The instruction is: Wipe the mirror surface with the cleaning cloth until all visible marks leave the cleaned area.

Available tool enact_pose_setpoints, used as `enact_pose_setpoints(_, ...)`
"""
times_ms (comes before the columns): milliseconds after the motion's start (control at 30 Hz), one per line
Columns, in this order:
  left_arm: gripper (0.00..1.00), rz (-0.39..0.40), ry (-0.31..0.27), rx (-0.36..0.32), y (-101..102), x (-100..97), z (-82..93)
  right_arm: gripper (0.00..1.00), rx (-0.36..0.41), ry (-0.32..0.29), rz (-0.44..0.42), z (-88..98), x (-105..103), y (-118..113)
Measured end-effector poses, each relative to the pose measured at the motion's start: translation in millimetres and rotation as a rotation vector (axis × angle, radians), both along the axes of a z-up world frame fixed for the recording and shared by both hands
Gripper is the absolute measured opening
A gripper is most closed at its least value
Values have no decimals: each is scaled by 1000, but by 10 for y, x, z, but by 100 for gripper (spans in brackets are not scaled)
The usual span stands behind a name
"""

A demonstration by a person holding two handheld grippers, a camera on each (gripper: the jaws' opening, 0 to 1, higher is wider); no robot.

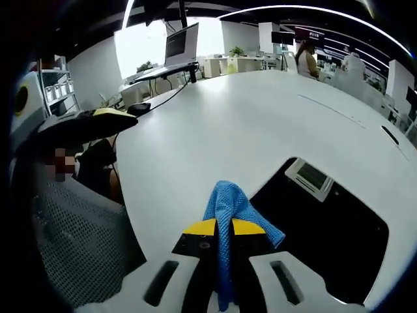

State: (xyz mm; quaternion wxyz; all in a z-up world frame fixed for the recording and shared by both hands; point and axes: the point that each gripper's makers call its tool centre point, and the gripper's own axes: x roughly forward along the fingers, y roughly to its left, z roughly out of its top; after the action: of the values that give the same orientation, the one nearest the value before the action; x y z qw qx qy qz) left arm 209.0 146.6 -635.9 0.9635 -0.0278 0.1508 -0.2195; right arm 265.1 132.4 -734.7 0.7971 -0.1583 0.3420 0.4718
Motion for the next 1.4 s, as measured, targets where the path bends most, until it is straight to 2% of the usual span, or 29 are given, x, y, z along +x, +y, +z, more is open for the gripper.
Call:
enact_pose_setpoints(433, 99, 2, -4, 0, 0, 4, 5, 1, -7, -20, 28, -5, -5, -4)
enact_pose_setpoints(667, 99, 4, -5, -1, 4, 6, 6, 1, -5, -66, 34, -10, -9, -8)
enact_pose_setpoints(1167, 99, 3, -3, -3, 2, 3, 6, 1, 1, -73, 54, 6, -4, 2)
enact_pose_setpoints(1400, 99, 2, -1, -3, -1, 1, 4, 1, 13, -72, 43, 5, 116, 15)
